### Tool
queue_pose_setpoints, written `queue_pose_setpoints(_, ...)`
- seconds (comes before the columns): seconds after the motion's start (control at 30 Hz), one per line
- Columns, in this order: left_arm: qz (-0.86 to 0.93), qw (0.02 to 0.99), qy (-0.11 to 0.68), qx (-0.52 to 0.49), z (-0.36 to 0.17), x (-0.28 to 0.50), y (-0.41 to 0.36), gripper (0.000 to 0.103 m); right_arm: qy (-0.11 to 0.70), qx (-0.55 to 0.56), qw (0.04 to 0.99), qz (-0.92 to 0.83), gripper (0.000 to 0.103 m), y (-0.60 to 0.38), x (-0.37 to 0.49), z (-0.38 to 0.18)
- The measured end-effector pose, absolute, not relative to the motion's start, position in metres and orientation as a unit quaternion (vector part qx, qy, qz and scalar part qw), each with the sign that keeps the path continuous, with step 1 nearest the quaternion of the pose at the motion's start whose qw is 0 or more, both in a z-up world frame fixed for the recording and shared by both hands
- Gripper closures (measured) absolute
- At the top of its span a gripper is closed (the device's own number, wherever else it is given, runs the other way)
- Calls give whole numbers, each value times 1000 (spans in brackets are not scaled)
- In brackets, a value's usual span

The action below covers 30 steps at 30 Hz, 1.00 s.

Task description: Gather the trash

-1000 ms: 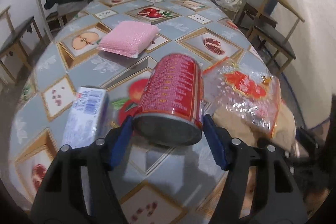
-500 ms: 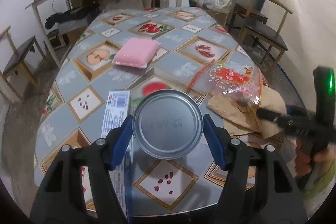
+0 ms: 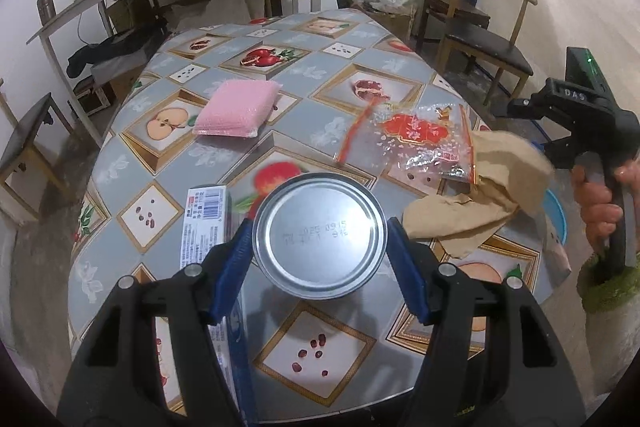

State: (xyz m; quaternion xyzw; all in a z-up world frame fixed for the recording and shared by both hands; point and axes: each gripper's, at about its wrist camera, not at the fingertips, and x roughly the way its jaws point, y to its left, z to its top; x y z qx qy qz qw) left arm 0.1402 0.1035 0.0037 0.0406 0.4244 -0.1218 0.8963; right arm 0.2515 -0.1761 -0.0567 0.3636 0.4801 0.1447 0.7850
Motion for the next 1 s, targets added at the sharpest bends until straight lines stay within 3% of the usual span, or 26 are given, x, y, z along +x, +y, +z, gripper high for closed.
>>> queue_pose_setpoints(0.17, -128, 901, 413, 41, 3, 136, 106, 41, 469, 327, 813, 110, 27, -184, 240, -45)
queue_pose_setpoints(0.43, -133, 906, 401, 25, 2, 127, 111, 41, 474, 379, 780, 149, 27, -190, 269, -49)
queue_pose_setpoints(0.67, -133, 909, 394, -9, 0, 123, 121, 41, 520, 410, 734, 153, 48, -177, 312, -87)
queue_pose_setpoints(1.0, -155, 900, 405, -42, -13, 119, 124, 41, 521, 399, 736, 163, 82, -159, 318, -90)
